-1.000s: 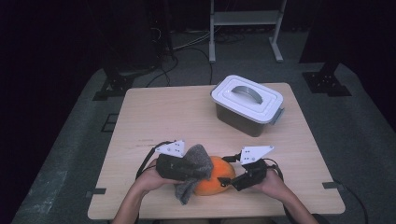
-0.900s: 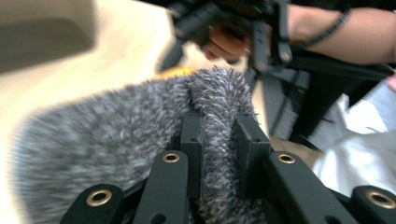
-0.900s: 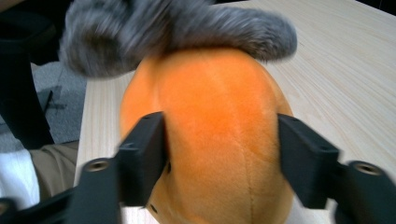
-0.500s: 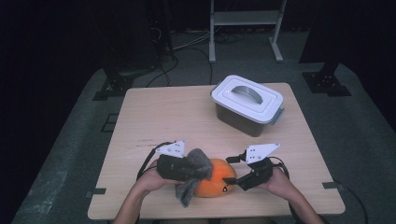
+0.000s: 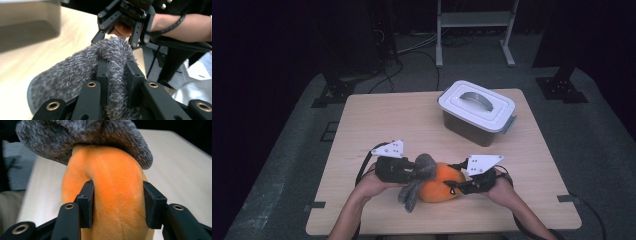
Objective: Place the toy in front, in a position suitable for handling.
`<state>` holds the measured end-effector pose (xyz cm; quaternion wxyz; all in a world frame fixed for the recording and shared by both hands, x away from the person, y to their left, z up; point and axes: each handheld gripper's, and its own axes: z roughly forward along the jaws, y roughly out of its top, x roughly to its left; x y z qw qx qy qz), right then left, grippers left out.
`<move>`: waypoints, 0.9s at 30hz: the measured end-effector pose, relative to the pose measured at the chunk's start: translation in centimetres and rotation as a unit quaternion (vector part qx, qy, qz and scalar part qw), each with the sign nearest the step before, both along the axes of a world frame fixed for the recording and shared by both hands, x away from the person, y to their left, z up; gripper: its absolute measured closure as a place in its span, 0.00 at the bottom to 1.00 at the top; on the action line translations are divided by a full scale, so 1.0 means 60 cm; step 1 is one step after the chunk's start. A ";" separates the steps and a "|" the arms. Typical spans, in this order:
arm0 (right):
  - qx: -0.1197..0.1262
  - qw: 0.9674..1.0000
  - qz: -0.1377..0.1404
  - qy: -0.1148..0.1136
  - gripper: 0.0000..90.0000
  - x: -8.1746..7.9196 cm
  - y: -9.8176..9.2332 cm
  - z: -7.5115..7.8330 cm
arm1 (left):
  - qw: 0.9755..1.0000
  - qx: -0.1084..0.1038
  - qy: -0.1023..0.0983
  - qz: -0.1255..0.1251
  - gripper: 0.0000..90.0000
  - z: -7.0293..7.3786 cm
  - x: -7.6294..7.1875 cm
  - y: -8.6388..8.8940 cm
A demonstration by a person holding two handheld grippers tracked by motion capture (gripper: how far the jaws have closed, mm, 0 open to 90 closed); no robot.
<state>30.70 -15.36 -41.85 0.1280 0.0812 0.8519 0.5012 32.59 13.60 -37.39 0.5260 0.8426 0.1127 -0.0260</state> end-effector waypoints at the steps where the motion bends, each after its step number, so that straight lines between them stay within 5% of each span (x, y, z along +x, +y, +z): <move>1: 0.003 1.000 -0.007 -0.004 0.56 0.003 0.000 0.001 | 1.000 0.005 -0.006 0.007 0.84 0.003 0.004 -0.001; 4: 0.006 1.000 -0.016 -0.004 0.54 0.010 -0.003 -0.004 | 1.000 0.014 -0.003 0.015 0.84 0.000 0.014 -0.005; 7: 0.023 0.999 -0.013 0.036 0.40 0.011 -0.011 -0.016 | 0.999 0.033 0.012 0.002 0.83 -0.025 0.013 -0.020; 9: 0.024 0.998 -0.007 0.066 0.28 0.011 -0.019 -0.015 | 0.999 0.021 0.023 -0.011 0.83 -0.042 0.006 -0.029; 14: 0.043 0.995 -0.003 0.092 0.21 0.018 -0.031 -0.001 | 0.999 0.028 0.020 -0.039 0.84 -0.044 -0.008 -0.040; 17: 0.027 0.994 0.008 0.108 0.23 0.021 -0.022 -0.012 | 0.998 0.035 0.012 -0.041 0.84 -0.041 -0.014 -0.040; 22: 0.035 0.993 -0.001 0.113 0.32 0.015 -0.024 -0.022 | 1.000 0.021 0.006 -0.015 0.84 -0.034 -0.007 -0.016; 27: 0.031 0.993 -0.001 0.111 0.33 0.008 -0.028 -0.024 | 1.000 0.013 0.024 0.001 0.84 -0.045 -0.003 0.008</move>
